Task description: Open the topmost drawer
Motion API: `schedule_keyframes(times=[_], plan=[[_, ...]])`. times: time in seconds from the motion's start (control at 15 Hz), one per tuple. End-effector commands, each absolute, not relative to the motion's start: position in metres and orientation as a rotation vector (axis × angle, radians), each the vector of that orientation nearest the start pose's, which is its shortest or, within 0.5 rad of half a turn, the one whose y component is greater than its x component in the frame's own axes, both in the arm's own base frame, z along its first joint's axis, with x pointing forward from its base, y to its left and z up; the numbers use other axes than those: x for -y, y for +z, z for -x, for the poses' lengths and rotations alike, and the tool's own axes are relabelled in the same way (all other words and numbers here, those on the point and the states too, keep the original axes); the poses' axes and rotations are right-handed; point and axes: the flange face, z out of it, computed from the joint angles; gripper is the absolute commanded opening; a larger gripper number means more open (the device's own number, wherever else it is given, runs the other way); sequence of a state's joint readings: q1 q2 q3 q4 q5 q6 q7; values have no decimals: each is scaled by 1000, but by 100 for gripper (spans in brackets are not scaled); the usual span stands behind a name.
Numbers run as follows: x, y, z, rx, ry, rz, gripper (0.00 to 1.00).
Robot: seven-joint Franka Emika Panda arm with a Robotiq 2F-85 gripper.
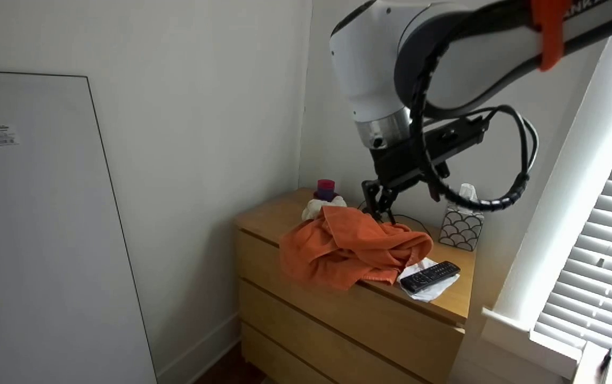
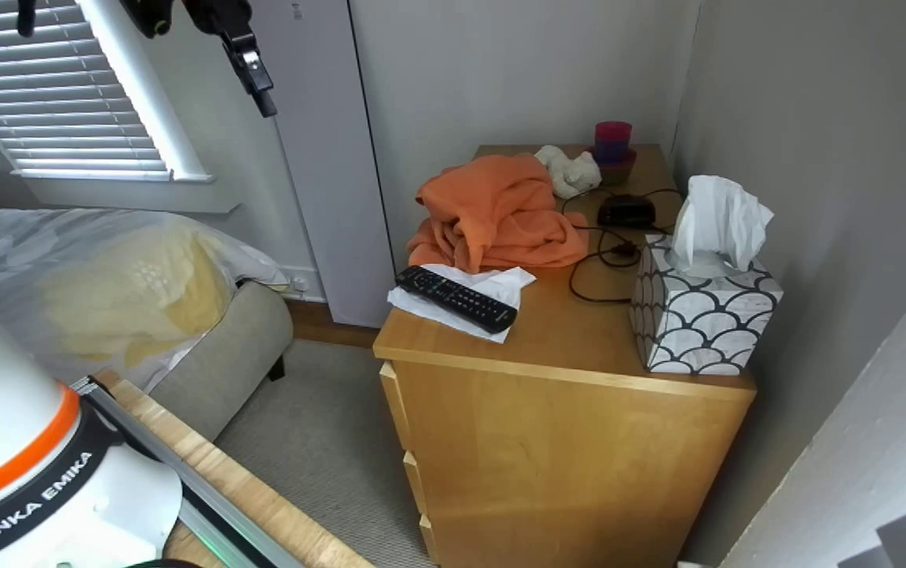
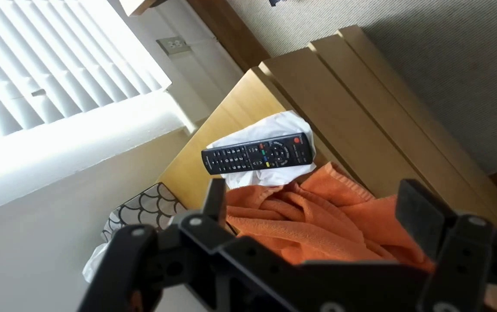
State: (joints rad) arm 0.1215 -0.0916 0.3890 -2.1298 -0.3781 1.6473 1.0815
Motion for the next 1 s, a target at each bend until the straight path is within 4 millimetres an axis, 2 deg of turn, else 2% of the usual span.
schedule_keyframes(times=[0.0,0.4,0.6,0.67,0.8,0.93], plan=[[-208,363,-445,537,25,-2452,100],[-207,272,-467,246,-38,-2471,100],[-200,237,-477,174,-66,-2506,100],[-201,256,-472,230,-54,-2497,100],[-196,239,-476,215,-82,-2504,100],[-196,236,-477,211,-88,-2504,100]])
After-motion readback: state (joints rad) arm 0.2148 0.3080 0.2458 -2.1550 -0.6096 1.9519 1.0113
